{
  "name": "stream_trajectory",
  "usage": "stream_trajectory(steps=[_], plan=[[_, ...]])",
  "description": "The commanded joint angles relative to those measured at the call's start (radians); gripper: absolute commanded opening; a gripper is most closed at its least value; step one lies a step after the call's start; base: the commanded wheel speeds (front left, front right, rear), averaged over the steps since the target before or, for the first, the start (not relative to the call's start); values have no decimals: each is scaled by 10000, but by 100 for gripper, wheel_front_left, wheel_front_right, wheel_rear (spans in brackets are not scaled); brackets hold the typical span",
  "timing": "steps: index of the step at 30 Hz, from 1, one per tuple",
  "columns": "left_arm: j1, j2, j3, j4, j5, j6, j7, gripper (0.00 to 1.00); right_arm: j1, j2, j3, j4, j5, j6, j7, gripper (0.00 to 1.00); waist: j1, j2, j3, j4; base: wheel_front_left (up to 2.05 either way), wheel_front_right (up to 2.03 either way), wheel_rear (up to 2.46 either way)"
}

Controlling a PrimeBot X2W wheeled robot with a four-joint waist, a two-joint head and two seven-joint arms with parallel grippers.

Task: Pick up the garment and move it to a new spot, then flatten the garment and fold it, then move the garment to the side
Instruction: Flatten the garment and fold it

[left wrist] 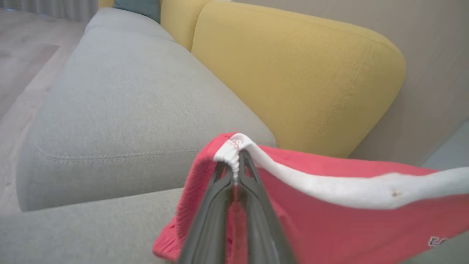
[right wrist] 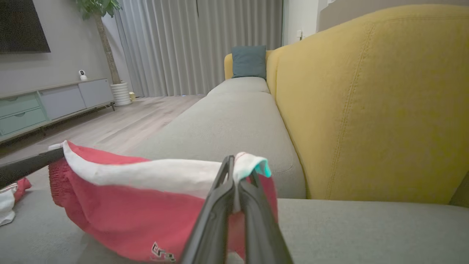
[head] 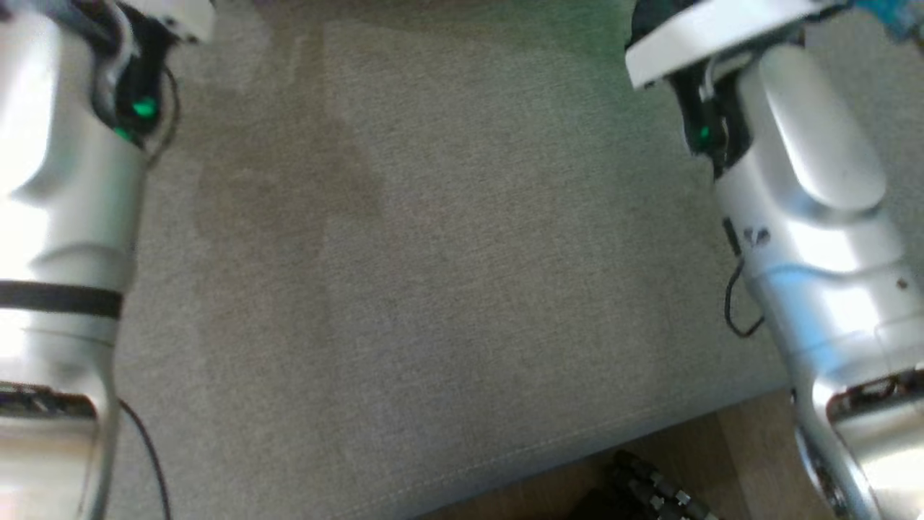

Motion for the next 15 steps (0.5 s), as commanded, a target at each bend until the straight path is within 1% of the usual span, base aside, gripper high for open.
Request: stream_trajectory(steps=[1, 4, 8, 9, 13, 15], plan=[[-319, 172, 206, -481, -192, -60, -264, 0, 193, 177, -168, -637, 6, -9, -90, 0, -4, 1, -39, 109, 0, 0, 0], [304, 22, 11, -894, -625, -91, -551, 0, 1011, 178, -584, -1424, -112, -9, -91, 0, -4, 1, -303, 249, 0, 0, 0], [1664, -13, -437, -2136, -1329, -99, -773, 0, 2509, 138, -1141, -2680, -501, -9, -92, 0, -4, 1, -831, 462, 0, 0, 0], [1664, -13, -437, -2136, -1329, -99, -773, 0, 2509, 138, -1141, -2680, -501, -9, -92, 0, -4, 1, -831, 462, 0, 0, 0], [3506, -50, -645, -3363, -1916, -101, -957, 0, 4386, -133, -1685, -3927, -645, -9, -92, 0, -4, 1, -1533, 724, 0, 0, 0], [4477, -100, -719, -3895, -2025, -100, -1024, 0, 5320, -196, -1924, -4502, -694, -9, -92, 0, -4, 1, -1886, 789, 0, 0, 0]])
